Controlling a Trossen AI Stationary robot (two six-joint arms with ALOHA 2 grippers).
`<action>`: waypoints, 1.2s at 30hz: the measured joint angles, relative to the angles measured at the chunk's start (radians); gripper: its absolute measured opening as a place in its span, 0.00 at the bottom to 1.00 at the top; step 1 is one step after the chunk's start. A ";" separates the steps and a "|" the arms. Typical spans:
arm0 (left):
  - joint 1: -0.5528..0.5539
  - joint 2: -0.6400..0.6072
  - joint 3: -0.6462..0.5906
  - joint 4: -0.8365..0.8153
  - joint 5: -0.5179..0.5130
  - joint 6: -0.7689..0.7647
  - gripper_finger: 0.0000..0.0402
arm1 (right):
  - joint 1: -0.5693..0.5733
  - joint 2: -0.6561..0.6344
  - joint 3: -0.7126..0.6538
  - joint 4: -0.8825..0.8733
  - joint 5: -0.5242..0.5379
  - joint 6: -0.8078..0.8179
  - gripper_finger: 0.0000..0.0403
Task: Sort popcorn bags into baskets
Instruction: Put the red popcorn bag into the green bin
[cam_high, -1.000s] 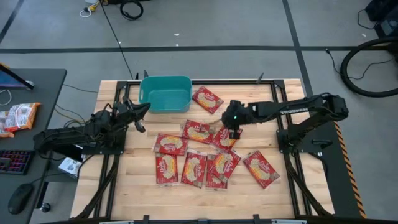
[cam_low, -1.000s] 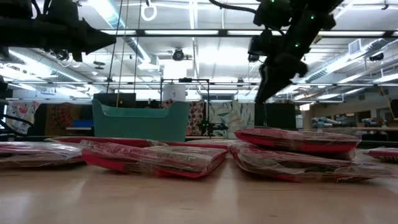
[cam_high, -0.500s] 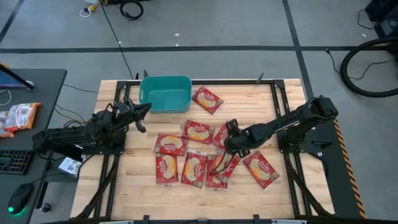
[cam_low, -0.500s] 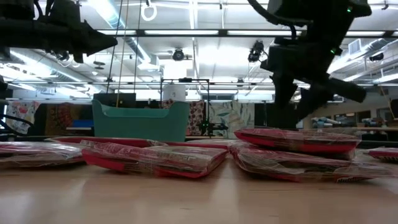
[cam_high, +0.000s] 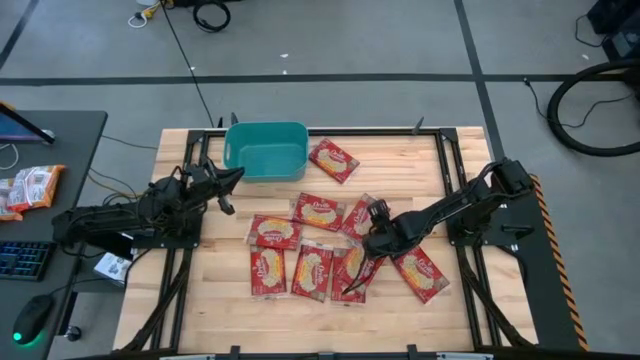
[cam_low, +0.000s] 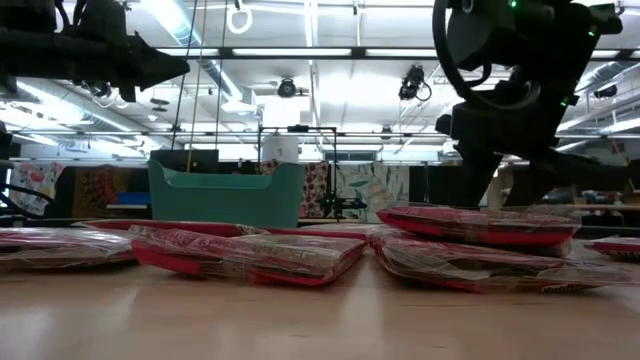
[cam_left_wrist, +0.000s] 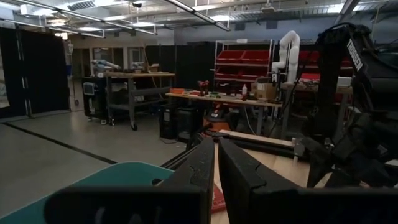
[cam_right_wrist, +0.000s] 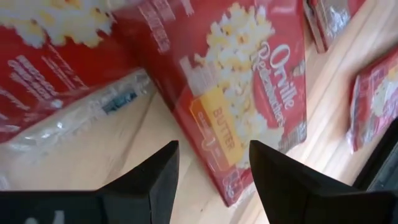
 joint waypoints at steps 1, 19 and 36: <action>0.000 0.000 0.000 0.000 0.000 0.000 0.07 | 0.000 0.000 0.000 0.001 0.001 0.001 0.50; 0.000 0.000 0.000 -0.003 0.000 0.000 0.07 | 0.002 -0.004 -0.162 0.237 0.112 -0.062 0.49; 0.000 0.000 0.000 -0.003 0.000 0.006 0.07 | -0.002 0.000 -0.245 0.479 0.176 -0.086 0.20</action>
